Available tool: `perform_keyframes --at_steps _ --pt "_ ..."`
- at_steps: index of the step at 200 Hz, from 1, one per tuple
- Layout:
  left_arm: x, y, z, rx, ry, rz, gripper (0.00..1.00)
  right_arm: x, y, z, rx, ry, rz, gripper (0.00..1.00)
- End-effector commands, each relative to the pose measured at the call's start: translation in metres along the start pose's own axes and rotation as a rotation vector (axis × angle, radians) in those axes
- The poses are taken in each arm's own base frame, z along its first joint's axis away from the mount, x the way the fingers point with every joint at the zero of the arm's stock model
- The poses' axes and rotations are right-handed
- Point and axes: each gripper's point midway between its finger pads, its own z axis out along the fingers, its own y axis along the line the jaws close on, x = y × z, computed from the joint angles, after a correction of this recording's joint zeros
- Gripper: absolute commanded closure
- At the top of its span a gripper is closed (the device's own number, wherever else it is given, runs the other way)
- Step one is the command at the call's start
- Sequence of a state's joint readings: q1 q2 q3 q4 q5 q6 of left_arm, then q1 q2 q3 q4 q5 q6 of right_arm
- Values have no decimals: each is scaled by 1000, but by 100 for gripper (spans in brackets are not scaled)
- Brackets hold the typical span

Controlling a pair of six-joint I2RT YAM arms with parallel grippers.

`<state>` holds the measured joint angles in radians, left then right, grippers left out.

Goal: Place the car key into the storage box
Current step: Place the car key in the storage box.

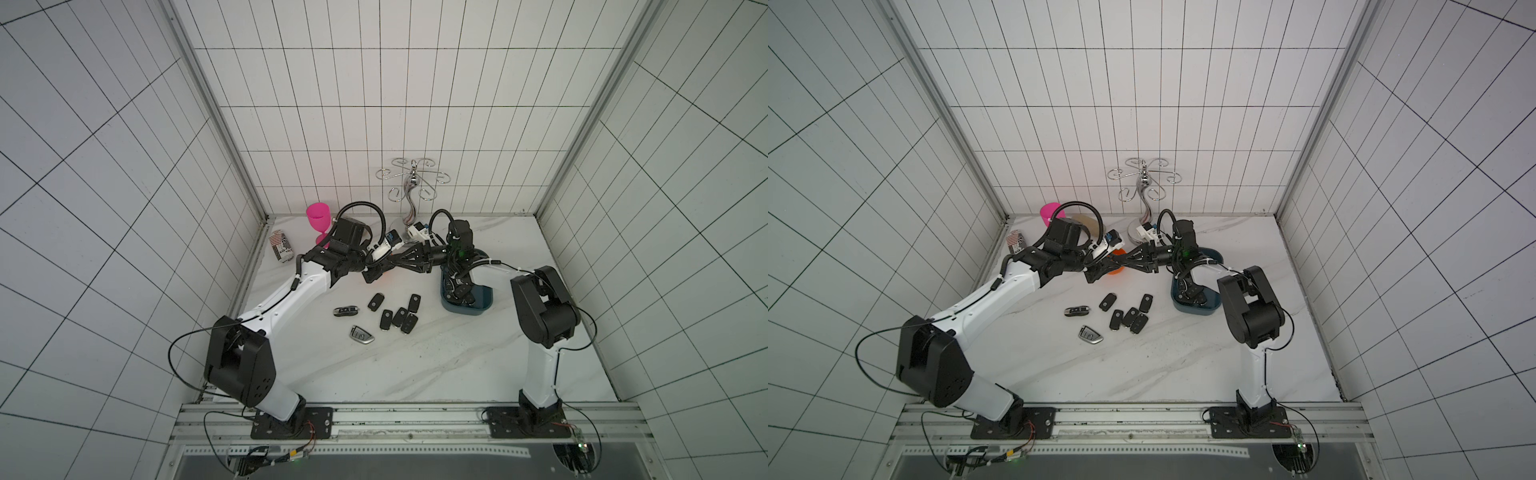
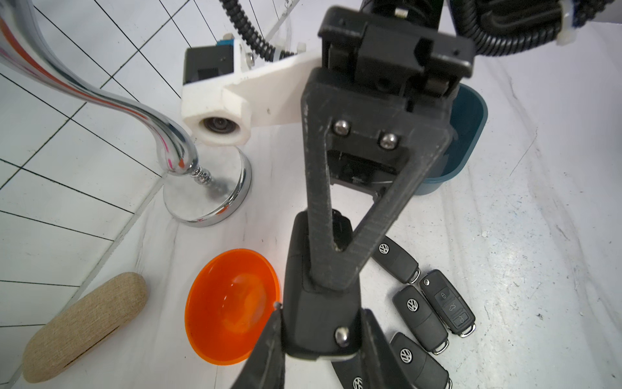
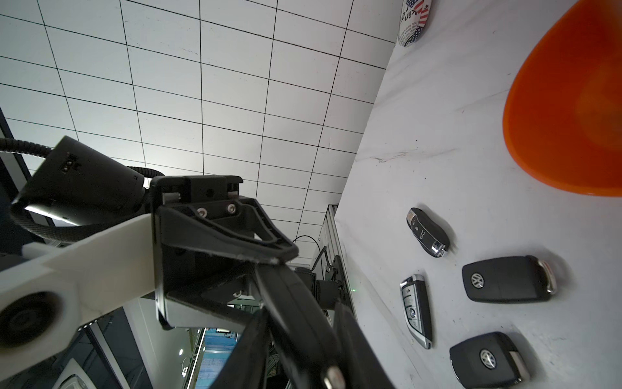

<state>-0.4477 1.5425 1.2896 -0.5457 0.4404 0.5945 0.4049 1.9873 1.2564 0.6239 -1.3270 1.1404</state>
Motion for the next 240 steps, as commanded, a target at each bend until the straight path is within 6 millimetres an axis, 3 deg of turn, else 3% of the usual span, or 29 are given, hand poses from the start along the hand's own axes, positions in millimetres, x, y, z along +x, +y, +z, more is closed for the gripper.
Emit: perform_keyframes --at_steps 1,36,52,79,114,126,132,165,210,228,240 --pt "-6 -1 3 7 -33 46 70 4 5 4 -7 28 -8 75" --pt "2 -5 9 25 -11 54 67 7 4 3 3 40 -14 91" --pt "4 -6 11 30 -7 54 53 9 5 2 9 43 -22 99" --pt "9 -4 15 15 11 47 28 14 8 -1 34 49 -48 100" --pt "7 -5 10 8 8 31 21 15 10 -18 117 29 -107 99" --pt "5 6 3 -46 10 -16 15 12 8 -32 181 -2 -139 99" --pt "3 10 -1 -58 -2 -38 2 10 4 -41 232 -14 -155 98" --pt "5 45 -36 -130 -73 -195 1 10 -39 -108 611 -34 -239 98" --pt "54 71 -53 -225 8 -430 1 18 -82 -198 1048 -63 -300 98" --pt "81 79 -52 -263 88 -527 1 22 -88 -219 1132 -99 -318 98" --pt "96 71 -51 -219 161 -545 2 25 -94 -229 1186 -102 -322 98"
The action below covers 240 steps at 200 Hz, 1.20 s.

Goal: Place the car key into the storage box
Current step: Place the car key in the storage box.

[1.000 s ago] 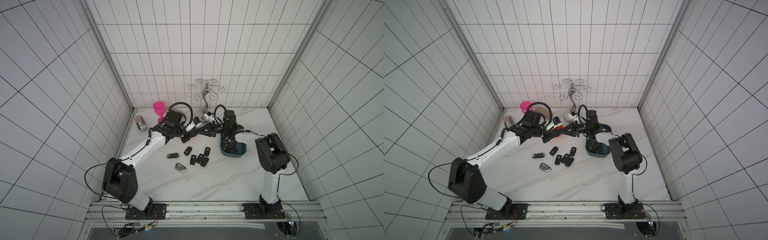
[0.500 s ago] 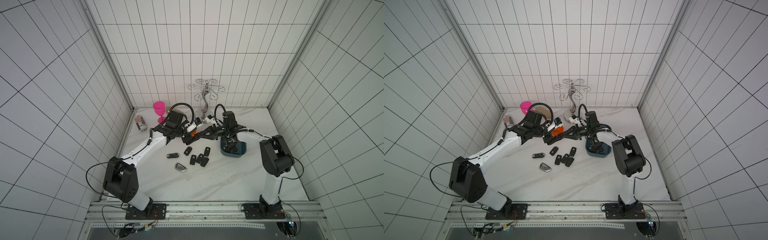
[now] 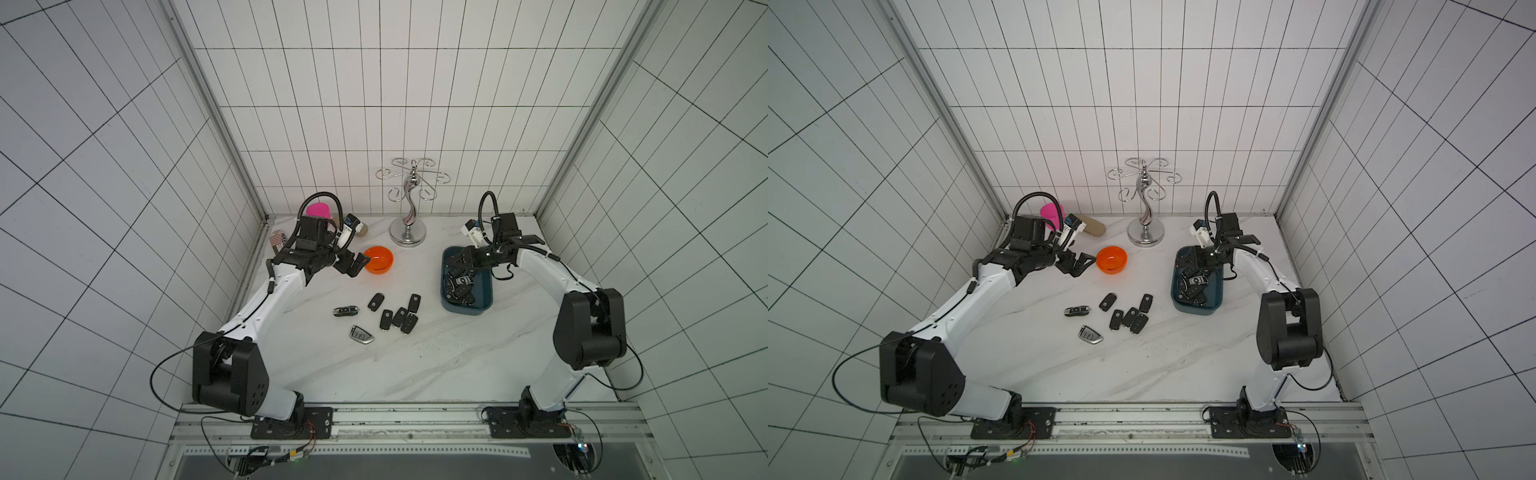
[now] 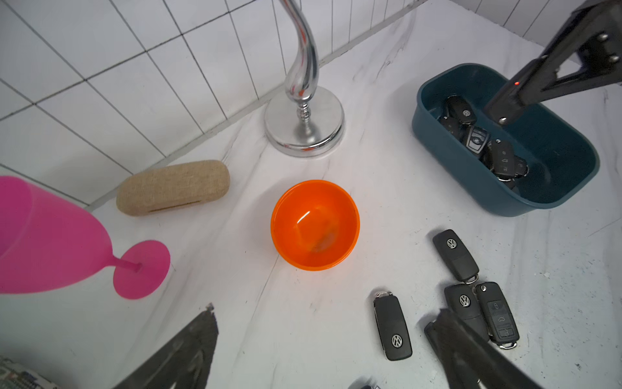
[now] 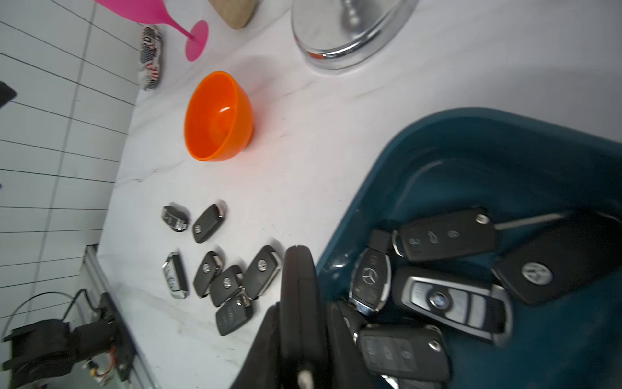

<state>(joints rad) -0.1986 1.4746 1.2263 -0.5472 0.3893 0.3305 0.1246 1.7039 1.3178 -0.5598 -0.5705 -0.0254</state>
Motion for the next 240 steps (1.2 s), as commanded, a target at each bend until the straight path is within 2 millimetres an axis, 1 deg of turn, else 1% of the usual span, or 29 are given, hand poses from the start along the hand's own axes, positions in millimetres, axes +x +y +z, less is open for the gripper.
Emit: perform_keyframes --at_steps 1,14,25,39,42,49,60,82,94,105,124,135,152,177,195,212,240 --pt "37 7 5 -3 150 -114 2 24 -33 -8 191 48 -89 98" --pt "51 6 5 4 215 -118 2 29 -42 -8 225 63 -86 97" --pt "58 8 4 -12 238 -117 2 33 -47 -5 238 79 -83 98" --pt "66 9 2 -23 263 -91 2 37 -52 -1 248 100 -72 98" --pt "67 9 2 -27 266 -88 2 38 -53 0 247 104 -71 100" --pt "71 10 2 -33 274 -78 5 38 -54 3 250 110 -68 100" --pt "76 13 2 -53 283 -67 5 40 -57 8 244 124 -60 100" --pt "86 25 5 -128 305 -88 5 41 -55 20 193 149 -36 99" --pt "93 31 6 -155 343 -95 2 40 -54 26 168 160 -16 98" --pt "99 35 7 -176 361 -86 2 40 -52 31 143 177 -3 97" --pt "108 33 7 -181 354 -56 2 38 -51 36 120 184 8 96" --pt "112 32 8 -178 350 -43 2 37 -52 38 118 182 10 94" --pt "123 28 10 -158 375 -21 2 36 -54 40 122 188 18 87" --pt "141 16 12 -100 407 29 2 35 -54 41 125 193 22 77" --pt "149 10 11 -77 405 80 2 34 -55 39 135 189 19 64" --pt "159 4 7 -49 420 128 2 33 -54 38 140 187 14 54" --pt "185 -6 2 -10 466 224 2 31 -55 35 158 180 11 36"
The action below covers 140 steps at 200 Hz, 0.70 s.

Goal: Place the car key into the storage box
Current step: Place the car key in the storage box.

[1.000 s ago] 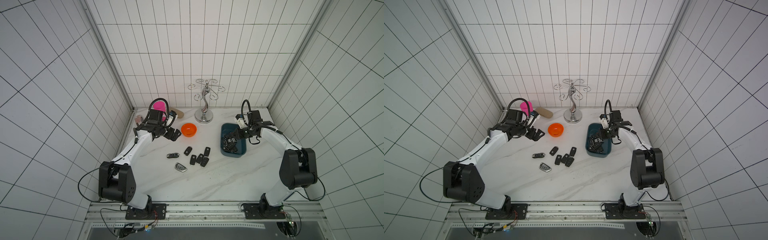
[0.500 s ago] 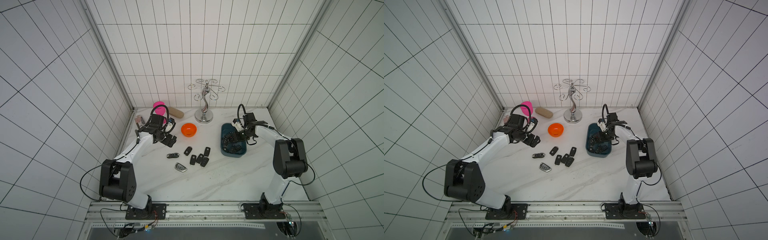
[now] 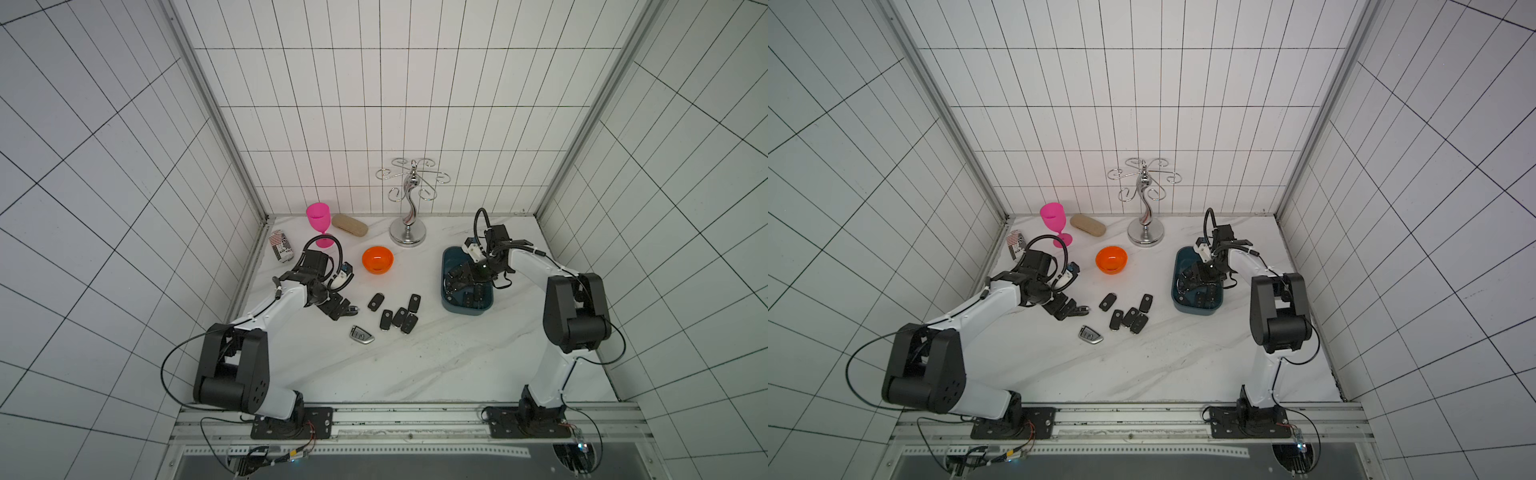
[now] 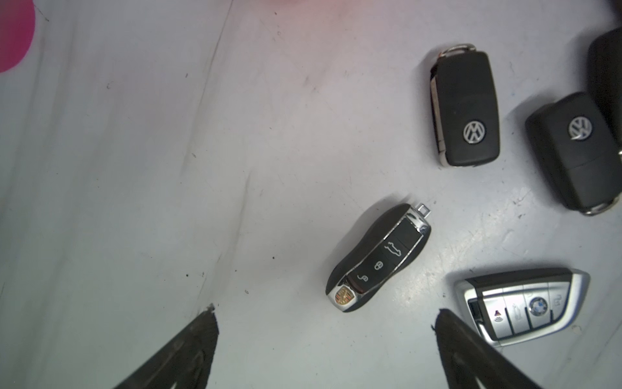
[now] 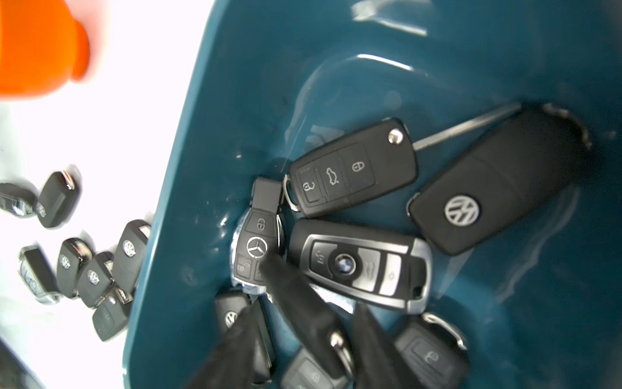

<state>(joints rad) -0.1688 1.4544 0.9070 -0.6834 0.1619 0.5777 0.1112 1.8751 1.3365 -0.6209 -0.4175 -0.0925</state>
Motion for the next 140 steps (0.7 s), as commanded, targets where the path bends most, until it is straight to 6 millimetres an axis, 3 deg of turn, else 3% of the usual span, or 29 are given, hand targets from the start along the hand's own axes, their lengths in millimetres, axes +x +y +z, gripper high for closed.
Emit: perform_keyframes --at_steps 1,22,70,123,140 --pt "9 -7 -1 6 -11 132 2 -11 2 -9 14 -17 -25 35" --pt "22 -14 4 8 -7 195 2 -13 1 -12 27 -27 -29 26" --pt "39 -25 26 44 -4 358 3 -14 4 -15 30 -33 -32 19" --pt "24 -15 53 151 9 375 7 -14 9 -22 18 -47 -35 18" --pt "24 -19 56 229 17 406 18 -14 10 -26 19 -56 -36 18"
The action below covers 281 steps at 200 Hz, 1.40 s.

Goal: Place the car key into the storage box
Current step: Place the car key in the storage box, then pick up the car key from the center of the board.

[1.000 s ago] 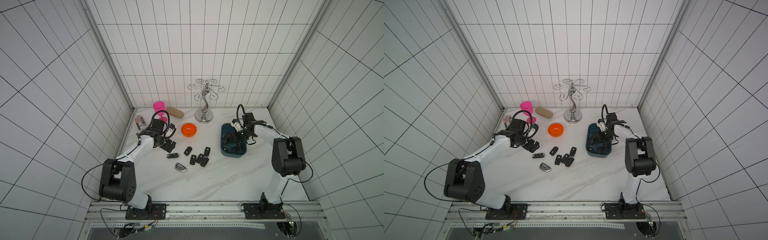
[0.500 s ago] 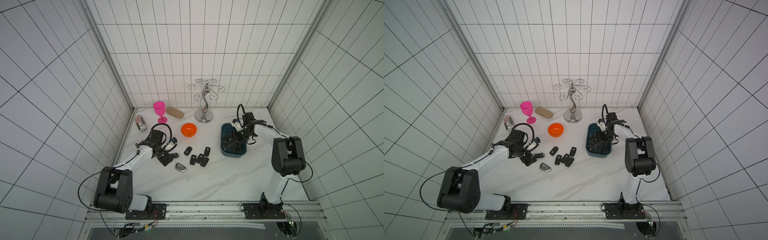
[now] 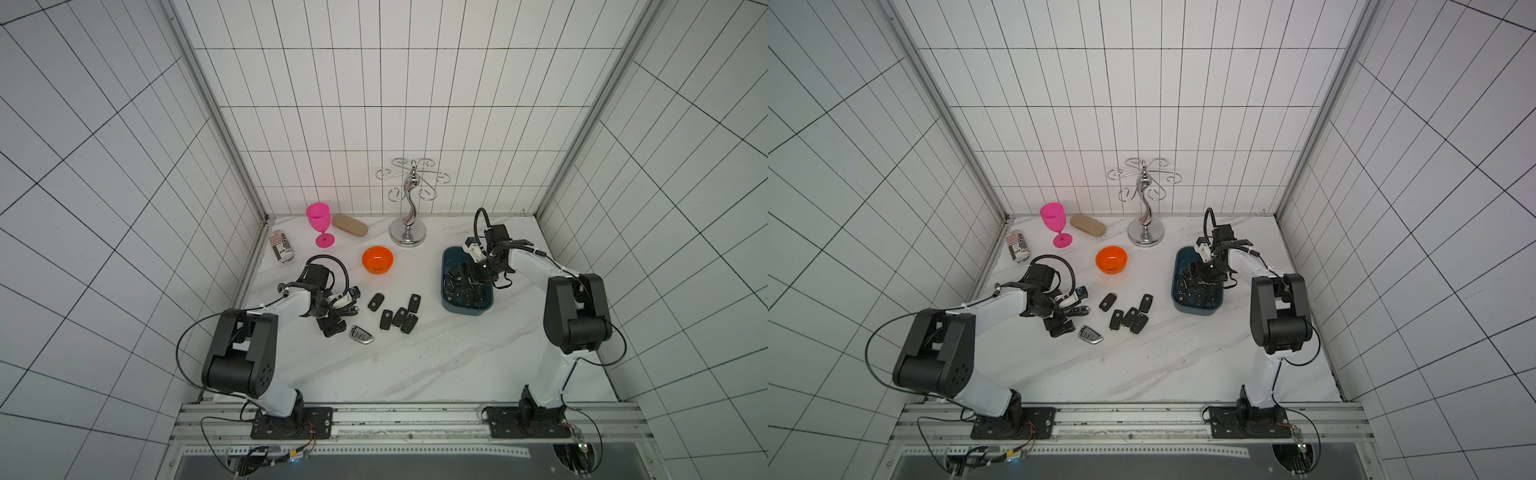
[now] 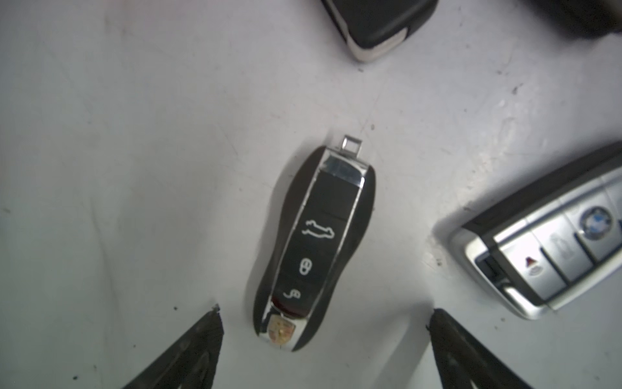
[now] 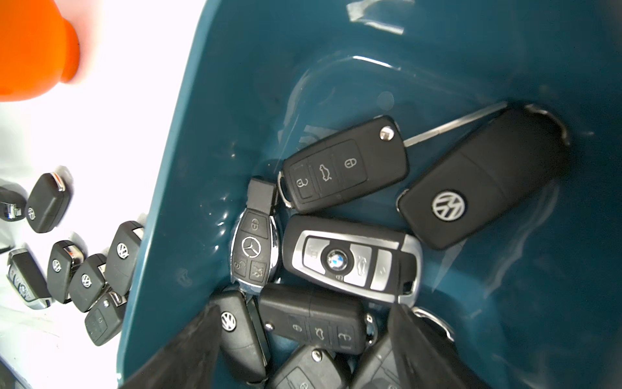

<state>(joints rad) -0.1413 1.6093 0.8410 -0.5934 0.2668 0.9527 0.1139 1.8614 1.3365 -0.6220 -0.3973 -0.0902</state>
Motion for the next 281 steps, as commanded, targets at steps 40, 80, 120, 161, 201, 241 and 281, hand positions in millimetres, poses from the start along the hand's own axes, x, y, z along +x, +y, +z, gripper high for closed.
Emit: perform_keyframes --at_steps 40,80,120,161,201,241,281 --pt "4 0 12 189 34 51 38 -16 13 -32 -1 -73 -33 19" --pt "21 -22 10 212 53 66 43 -17 15 -36 -11 -88 -34 20" --pt "15 -30 0 200 -3 82 48 -16 18 -36 -26 -89 -33 20" --pt "6 -14 0 170 -4 55 53 -16 22 -45 -30 -113 -33 20" --pt "1 -4 5 173 5 -24 39 -15 23 -45 -33 -115 -30 19" --pt "1 -17 5 207 7 -7 16 -15 22 -40 -45 -101 -20 19" --pt "-1 -17 4 188 29 35 4 -16 22 -40 -47 -103 -18 19"
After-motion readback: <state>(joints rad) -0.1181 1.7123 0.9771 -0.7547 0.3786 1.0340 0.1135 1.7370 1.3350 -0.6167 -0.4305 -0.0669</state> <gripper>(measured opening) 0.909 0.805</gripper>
